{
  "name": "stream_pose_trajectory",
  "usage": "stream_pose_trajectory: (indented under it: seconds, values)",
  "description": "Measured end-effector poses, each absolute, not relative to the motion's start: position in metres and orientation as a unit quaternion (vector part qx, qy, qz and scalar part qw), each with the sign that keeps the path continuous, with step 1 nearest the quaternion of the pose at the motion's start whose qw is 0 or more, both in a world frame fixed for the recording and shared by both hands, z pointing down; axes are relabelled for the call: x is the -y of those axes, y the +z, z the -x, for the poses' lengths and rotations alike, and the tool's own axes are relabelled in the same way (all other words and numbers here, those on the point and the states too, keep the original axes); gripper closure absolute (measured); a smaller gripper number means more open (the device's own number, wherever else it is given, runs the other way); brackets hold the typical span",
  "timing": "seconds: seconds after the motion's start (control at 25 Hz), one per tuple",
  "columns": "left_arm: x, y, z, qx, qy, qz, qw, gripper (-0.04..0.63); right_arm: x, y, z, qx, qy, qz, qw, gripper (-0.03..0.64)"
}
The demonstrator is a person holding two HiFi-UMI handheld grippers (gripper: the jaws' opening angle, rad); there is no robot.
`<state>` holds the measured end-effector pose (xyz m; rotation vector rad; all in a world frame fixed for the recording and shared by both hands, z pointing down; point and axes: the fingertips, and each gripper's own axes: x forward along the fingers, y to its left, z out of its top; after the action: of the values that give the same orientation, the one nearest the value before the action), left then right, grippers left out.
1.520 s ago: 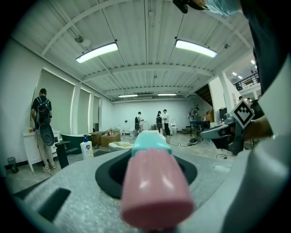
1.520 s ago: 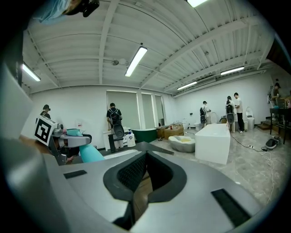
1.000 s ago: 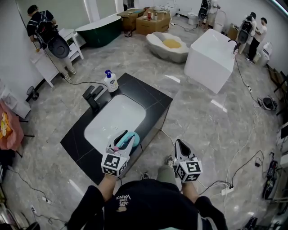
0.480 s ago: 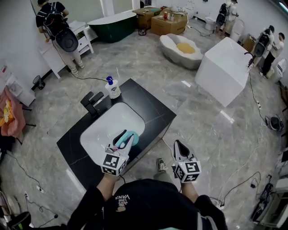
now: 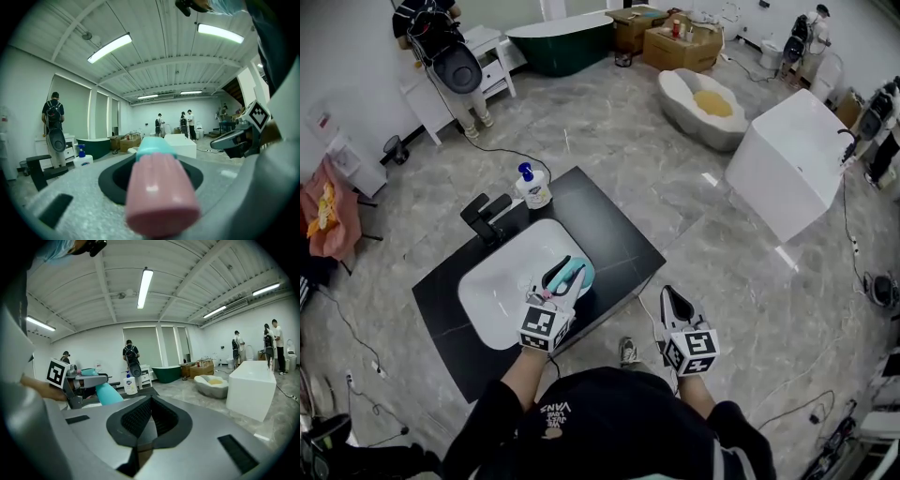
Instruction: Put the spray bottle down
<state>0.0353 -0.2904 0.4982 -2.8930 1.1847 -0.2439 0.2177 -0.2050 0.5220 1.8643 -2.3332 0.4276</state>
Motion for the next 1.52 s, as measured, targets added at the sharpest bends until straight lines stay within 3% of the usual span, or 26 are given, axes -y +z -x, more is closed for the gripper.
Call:
stream_pose_trajectory:
  seconds: [0.68,1.52]
  values:
    - [0.378,0.535,-0.118,-0.402,-0.114,0.908,0.025,0.445,0.255,0.539,-0.282,0.799,0.159,-0.574,0.079,0.615]
    - [0.465,0.578,-0.151,-0.415,-0.144,0.898,-0.037,0.445,0.284,0.56,-0.29,0.818,0.181,-0.538,0.094,0.615]
